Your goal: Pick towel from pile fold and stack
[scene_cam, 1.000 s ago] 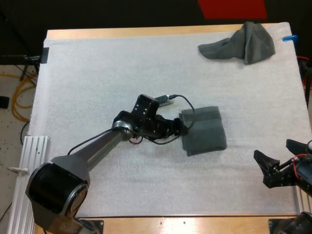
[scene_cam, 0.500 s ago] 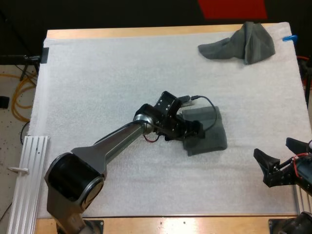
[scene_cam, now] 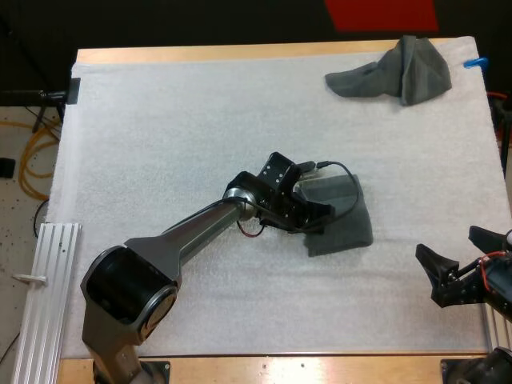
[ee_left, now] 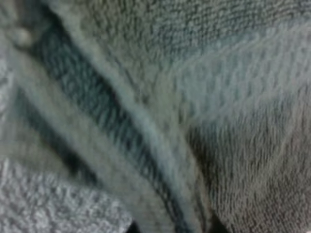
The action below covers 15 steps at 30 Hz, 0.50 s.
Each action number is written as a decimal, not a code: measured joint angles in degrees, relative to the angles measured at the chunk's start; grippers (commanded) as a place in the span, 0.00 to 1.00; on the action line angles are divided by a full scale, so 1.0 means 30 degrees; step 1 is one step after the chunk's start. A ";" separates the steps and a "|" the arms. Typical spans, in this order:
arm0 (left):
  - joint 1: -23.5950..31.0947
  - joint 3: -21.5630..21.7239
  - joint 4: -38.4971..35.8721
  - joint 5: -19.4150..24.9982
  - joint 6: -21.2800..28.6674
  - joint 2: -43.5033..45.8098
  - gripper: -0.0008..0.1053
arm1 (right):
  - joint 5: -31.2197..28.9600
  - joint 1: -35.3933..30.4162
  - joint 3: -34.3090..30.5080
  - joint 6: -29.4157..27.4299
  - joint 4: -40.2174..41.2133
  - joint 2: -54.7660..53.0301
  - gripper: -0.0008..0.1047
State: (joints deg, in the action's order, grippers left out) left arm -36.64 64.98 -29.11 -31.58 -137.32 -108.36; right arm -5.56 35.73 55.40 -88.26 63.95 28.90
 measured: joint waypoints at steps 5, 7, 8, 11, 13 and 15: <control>0.0101 0.0000 -0.0447 -0.0021 0.1440 0.0416 0.01 | 0.0000 0.0000 0.0000 0.0000 0.0000 0.0000 0.77; 0.0362 0.0000 -0.1106 -0.0021 0.2467 0.0996 0.01 | 0.0000 0.0000 0.0000 0.0000 0.0000 0.0000 0.77; 0.0572 0.0000 -0.1654 0.0049 0.3043 0.1325 0.01 | 0.0000 0.0000 0.0000 0.0000 0.0000 0.0000 0.77; 0.1515 0.0000 -0.3741 0.1137 0.5125 0.2574 0.01 | 0.0000 0.0000 0.0000 0.0000 0.0000 0.0000 0.77; 0.2369 0.0000 -0.5565 0.2370 0.6669 0.3223 0.01 | 0.0000 0.0000 0.0000 0.0000 0.0000 0.0000 0.77; 0.3309 0.0000 -0.7098 0.3696 0.8615 0.3793 0.01 | 0.0164 0.0000 0.0000 0.0000 0.0000 0.0000 0.77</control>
State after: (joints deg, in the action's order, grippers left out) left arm -26.71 64.98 -50.40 -20.49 -111.48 -96.98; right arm -5.07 35.73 55.40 -88.26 63.95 28.90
